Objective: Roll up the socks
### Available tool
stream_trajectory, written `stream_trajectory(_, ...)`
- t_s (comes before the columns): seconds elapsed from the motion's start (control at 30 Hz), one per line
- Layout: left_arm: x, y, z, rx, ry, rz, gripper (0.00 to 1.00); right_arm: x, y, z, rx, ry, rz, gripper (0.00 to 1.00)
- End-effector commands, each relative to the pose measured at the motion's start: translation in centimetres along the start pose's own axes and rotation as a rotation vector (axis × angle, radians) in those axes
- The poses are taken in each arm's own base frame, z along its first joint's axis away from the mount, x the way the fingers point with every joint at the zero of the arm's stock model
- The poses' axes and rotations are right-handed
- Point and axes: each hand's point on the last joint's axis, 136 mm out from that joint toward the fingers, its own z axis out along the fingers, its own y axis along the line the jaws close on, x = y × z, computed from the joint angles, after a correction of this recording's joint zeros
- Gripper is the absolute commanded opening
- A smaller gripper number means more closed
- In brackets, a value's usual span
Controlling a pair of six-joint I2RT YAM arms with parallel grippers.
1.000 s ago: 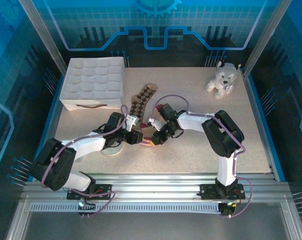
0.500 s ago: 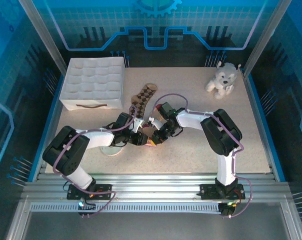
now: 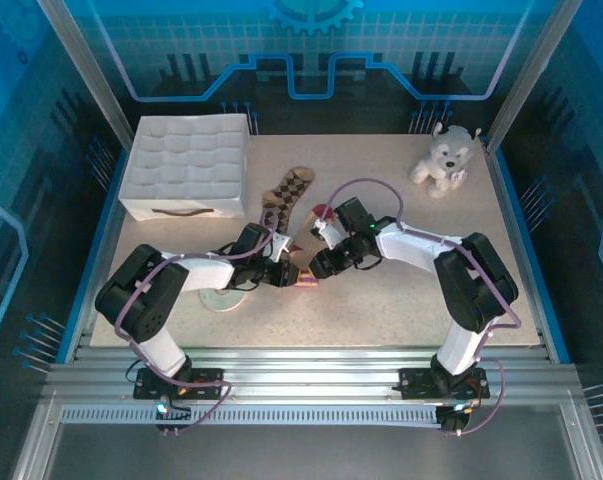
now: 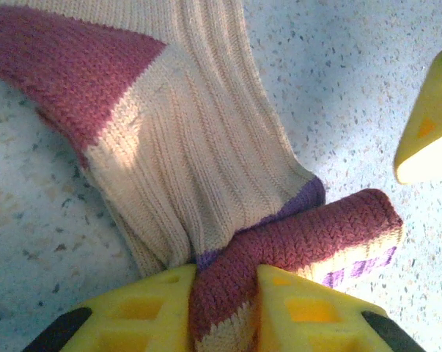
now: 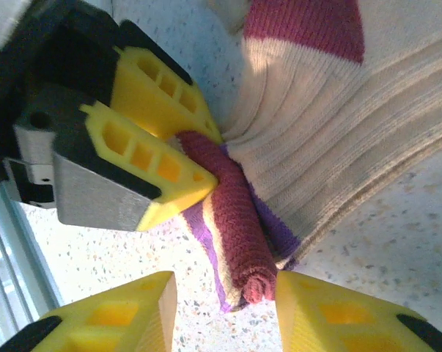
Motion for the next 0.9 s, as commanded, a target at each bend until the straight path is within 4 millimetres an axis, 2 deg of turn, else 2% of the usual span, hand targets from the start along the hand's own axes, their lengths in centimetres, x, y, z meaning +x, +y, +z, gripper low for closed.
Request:
stream_trajectory(0.0,3.1,1.9,1.2,-0.072,0.109,-0.093,0.23,-1.0,-0.3,-0.2,0.044,-0.050,-0.007,0.41)
stream_trajectory(0.13,2.4,1.5,1.7,-0.045,0.076,-0.127,0.21,-0.9,-1.8,0.3,0.120,-0.030,0.041,0.41)
stream_trajectory(0.3,1.5,-0.1,3.2,0.005,0.054,-0.110,0.20,0.2,-4.2,-0.5,0.223,-0.015,0.115,0.41)
stream_trajectory(0.5,0.1,-1.8,5.0,0.057,0.057,-0.067,0.20,1.3,-5.0,-1.3,0.212,-0.014,0.133,0.40)
stream_trajectory(0.67,-0.3,-2.1,5.3,0.067,0.056,-0.065,0.20,2.1,-5.5,-0.8,0.196,0.008,0.145,0.39)
stream_trajectory(0.77,0.1,-1.9,5.1,0.060,0.064,-0.069,0.20,2.6,-5.7,-0.4,0.180,0.022,0.164,0.32)
stream_trajectory(0.87,0.4,-1.8,5.0,0.057,0.063,-0.067,0.20,3.1,-5.9,0.1,0.179,0.035,0.186,0.16)
